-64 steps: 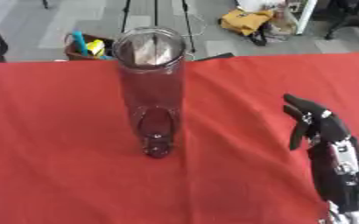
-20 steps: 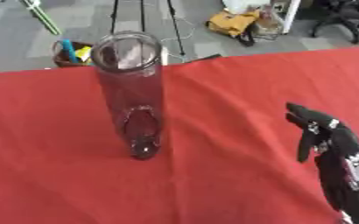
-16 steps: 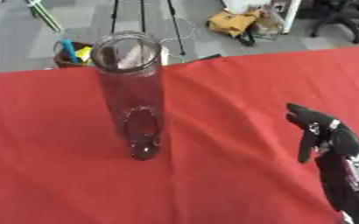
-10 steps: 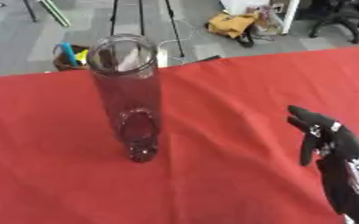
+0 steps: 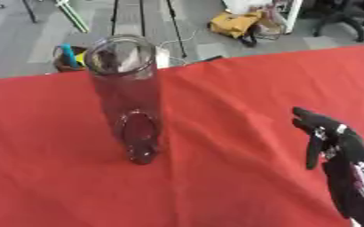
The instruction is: Arrange flowers into the vase.
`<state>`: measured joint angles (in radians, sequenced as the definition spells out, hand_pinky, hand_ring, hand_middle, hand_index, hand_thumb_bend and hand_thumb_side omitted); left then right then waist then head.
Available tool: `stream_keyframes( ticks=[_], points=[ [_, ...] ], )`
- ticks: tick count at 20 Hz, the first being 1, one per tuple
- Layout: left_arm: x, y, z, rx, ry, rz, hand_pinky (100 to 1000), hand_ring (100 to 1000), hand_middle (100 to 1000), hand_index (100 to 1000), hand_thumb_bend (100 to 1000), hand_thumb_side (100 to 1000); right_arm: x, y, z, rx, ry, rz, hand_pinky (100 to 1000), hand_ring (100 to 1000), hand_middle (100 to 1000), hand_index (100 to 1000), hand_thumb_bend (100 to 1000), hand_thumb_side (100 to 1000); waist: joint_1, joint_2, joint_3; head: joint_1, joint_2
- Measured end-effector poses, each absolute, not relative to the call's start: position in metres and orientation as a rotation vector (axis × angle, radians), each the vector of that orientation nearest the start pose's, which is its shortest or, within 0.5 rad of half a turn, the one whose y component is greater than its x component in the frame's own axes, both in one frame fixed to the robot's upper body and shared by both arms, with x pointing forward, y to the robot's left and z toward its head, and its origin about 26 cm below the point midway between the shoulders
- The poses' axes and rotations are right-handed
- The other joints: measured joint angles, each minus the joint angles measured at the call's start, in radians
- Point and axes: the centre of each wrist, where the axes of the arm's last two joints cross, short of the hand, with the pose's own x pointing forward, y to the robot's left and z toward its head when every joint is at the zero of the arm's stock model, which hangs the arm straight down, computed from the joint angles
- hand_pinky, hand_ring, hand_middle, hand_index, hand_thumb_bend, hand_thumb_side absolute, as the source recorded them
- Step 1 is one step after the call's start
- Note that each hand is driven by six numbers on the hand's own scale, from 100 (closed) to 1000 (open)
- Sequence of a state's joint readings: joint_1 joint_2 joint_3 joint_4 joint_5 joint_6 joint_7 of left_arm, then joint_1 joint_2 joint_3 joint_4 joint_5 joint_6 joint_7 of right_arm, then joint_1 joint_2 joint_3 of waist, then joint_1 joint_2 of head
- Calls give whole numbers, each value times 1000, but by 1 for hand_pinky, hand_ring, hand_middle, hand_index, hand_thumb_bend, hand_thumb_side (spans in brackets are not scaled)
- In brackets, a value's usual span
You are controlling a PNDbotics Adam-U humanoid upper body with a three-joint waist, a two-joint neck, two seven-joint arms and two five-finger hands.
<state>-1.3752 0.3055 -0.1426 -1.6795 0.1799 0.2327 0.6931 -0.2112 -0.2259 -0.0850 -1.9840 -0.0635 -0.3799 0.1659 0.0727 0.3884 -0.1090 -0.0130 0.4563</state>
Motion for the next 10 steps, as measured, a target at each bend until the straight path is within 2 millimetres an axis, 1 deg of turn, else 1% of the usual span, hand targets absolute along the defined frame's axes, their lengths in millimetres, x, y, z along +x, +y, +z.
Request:
stream_keyframes(
  ticks=[10],
  points=[
    [305,103,467,73,3522,-280,100,100,100,100,129,827,294,-275,171,-20,-2546,415,911,915,266,814,100,1000,6,8,-7,3,-1]
  ],
)
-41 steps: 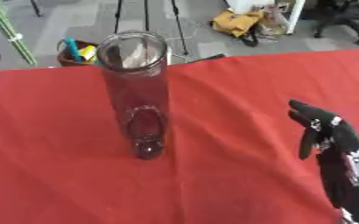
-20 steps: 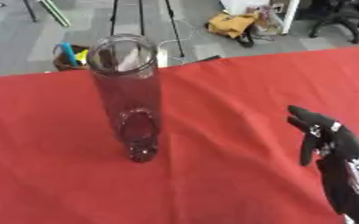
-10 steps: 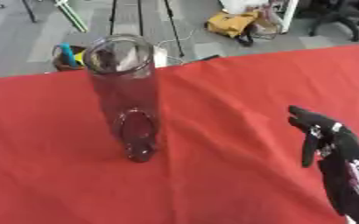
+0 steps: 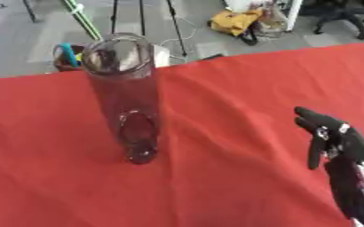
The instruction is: Arrange flowers into the vase.
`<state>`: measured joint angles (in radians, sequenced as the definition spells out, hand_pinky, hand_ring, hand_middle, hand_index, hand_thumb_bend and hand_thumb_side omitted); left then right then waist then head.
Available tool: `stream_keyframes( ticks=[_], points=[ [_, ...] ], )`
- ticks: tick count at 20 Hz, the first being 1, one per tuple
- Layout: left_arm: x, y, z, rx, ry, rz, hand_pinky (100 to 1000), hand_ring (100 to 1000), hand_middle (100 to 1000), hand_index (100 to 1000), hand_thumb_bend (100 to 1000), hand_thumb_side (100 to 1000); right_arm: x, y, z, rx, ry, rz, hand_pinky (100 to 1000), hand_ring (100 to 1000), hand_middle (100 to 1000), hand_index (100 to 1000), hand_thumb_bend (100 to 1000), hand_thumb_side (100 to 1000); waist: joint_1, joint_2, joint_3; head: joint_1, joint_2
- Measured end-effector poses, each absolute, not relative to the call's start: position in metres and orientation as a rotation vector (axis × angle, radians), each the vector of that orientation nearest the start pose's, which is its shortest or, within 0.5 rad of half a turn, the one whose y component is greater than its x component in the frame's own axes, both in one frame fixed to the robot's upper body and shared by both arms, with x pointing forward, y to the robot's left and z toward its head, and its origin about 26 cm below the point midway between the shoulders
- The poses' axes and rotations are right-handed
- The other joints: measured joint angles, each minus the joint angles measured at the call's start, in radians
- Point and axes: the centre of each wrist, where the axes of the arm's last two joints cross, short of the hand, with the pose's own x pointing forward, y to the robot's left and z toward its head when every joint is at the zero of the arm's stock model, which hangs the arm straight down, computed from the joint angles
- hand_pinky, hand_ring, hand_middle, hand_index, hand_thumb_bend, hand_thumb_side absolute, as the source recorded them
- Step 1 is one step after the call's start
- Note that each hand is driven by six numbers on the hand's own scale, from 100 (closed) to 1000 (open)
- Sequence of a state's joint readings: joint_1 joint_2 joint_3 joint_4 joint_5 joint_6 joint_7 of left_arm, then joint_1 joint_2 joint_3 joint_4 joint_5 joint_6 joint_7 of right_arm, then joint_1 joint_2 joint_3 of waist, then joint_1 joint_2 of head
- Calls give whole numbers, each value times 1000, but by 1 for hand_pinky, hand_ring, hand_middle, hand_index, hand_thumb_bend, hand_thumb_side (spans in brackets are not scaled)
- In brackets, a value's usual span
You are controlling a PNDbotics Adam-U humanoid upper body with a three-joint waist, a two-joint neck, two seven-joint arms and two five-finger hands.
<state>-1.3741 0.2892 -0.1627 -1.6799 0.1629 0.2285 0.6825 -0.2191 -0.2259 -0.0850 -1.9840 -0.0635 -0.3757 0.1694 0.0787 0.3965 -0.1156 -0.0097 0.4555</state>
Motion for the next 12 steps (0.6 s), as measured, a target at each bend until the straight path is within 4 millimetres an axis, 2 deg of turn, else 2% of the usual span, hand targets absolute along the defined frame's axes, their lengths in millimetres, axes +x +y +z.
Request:
stream_keyframes(
  ticks=[12],
  points=[
    [307,102,459,62,3507,-238,100,100,100,100,127,827,294,-274,173,-22,-2549,417,913,916,263,815,100,1000,3,16,-7,0,-9]
  ],
)
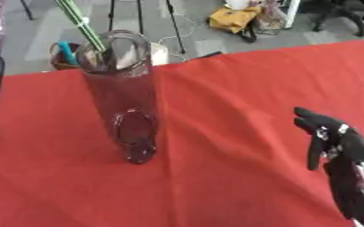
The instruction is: Arrange flowers into the vase.
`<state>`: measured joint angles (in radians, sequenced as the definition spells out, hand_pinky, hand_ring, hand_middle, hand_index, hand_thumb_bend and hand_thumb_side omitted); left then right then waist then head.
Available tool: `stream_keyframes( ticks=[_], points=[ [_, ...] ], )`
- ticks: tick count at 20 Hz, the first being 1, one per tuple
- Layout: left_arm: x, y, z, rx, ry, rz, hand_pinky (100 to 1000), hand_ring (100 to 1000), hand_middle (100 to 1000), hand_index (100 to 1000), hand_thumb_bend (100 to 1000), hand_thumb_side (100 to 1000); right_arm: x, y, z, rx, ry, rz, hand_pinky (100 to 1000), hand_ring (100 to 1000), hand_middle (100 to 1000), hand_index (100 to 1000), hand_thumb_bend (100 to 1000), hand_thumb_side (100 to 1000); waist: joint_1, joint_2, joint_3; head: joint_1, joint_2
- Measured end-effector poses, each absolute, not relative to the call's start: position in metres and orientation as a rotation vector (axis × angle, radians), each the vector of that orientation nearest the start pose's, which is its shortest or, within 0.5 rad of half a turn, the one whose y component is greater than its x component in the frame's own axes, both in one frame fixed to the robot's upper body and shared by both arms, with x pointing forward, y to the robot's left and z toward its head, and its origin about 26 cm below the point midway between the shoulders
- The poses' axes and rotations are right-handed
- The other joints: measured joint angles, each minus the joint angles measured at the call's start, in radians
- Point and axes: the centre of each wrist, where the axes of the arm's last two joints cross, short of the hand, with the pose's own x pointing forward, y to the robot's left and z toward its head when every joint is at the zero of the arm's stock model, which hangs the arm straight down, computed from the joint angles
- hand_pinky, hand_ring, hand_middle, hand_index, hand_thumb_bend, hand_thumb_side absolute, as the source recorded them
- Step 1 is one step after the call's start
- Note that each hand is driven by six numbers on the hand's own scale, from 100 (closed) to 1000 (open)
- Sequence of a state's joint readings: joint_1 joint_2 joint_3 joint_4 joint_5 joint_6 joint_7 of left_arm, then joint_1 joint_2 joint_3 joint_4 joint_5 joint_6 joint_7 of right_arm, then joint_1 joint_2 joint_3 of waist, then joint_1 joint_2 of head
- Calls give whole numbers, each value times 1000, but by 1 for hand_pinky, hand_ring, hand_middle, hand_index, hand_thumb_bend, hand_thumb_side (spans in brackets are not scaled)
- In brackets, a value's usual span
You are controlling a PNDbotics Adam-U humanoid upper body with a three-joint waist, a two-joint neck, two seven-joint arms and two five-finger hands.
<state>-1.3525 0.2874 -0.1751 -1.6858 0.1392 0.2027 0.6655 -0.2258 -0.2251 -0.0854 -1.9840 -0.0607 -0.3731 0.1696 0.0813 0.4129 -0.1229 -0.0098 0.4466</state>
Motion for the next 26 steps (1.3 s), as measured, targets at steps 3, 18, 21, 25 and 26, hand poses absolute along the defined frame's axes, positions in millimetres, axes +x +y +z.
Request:
stream_keyframes(
  ticks=[3,18,21,25,26],
  points=[
    [309,101,457,71,3510,-233,100,100,100,100,125,829,295,-274,174,-26,-2551,419,914,917,262,815,100,1000,0,4,0,-1,0],
    [319,100,443,141,3549,-180,100,100,100,102,127,873,296,-273,175,-49,-2550,403,918,919,259,817,100,1000,3,16,-4,-6,-8],
    [320,100,440,143,3556,-164,100,100,100,104,131,905,296,-273,176,-52,-2549,398,918,919,259,817,100,1000,3,16,-3,-9,-8],
    [326,101,436,104,3571,-163,100,100,100,105,128,908,296,-273,176,-56,-2548,389,918,919,259,817,100,1000,3,16,0,-11,-8],
    [327,101,436,93,3575,-159,100,100,100,105,128,908,296,-273,176,-57,-2548,386,918,919,259,817,100,1000,3,16,0,-12,-8]
  ],
)
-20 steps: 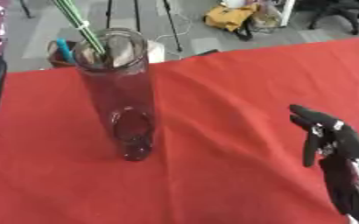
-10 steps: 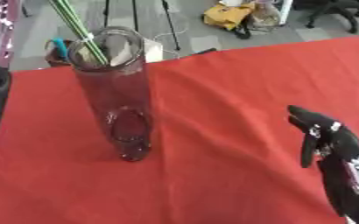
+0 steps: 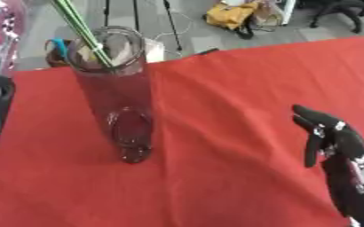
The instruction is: Arrange flowers into the vase.
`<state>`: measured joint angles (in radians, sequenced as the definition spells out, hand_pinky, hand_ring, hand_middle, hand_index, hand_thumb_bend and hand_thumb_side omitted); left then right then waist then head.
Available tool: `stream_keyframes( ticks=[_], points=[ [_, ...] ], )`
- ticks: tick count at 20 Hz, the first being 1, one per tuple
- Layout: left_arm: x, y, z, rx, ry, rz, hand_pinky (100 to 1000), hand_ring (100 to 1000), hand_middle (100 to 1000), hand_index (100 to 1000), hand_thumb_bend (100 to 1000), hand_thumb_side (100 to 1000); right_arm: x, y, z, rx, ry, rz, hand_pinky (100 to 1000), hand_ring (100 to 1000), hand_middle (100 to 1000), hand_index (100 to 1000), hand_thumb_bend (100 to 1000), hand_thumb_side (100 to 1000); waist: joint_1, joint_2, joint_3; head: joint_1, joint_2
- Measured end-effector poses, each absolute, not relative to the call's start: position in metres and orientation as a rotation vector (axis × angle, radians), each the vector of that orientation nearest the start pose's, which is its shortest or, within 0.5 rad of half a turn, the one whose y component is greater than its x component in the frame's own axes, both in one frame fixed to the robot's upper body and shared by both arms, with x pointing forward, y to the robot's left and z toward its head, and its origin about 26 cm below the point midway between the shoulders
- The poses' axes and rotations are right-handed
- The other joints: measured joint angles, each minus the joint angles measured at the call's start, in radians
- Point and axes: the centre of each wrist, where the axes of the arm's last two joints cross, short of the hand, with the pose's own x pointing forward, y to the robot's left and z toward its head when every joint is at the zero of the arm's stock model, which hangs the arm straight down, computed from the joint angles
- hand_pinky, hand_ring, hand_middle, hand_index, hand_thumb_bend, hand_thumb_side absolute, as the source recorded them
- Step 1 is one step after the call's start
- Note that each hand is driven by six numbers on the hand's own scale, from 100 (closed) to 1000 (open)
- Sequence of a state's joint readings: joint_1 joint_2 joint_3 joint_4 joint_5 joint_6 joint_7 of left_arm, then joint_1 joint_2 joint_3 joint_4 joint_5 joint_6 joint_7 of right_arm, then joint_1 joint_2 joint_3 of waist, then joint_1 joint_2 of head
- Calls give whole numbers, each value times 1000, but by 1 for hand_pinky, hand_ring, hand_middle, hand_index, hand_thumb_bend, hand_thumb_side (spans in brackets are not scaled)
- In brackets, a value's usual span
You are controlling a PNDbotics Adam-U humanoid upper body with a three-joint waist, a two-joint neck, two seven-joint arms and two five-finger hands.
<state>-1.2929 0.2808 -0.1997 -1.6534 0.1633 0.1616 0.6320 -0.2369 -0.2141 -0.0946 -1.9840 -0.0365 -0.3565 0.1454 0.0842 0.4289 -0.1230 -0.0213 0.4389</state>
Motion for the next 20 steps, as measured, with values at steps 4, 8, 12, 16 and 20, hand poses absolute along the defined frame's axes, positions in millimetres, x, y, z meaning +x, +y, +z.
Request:
stream_keyframes(
  ticks=[4,8,12,16,20],
  points=[
    [328,100,435,58,3580,-128,100,100,100,111,129,921,296,-274,176,-61,-2547,379,919,920,257,817,100,1000,0,0,0,-3,0],
    [330,99,430,23,3587,-48,100,100,100,112,119,930,296,-273,175,-61,-2545,371,919,920,257,817,100,1000,0,0,1,-6,0],
    [333,99,427,-42,3593,16,100,100,100,115,122,949,296,-273,175,-64,-2544,370,920,920,257,817,100,1000,0,0,5,-8,0],
    [335,100,426,-64,3597,33,100,100,100,117,121,946,296,-273,175,-65,-2543,369,919,920,256,817,100,1000,0,0,6,-9,0],
    [335,100,424,-72,3594,62,100,100,100,132,100,946,296,-273,175,-65,-2543,369,920,920,256,817,100,1000,0,0,8,-12,0]
  ],
)
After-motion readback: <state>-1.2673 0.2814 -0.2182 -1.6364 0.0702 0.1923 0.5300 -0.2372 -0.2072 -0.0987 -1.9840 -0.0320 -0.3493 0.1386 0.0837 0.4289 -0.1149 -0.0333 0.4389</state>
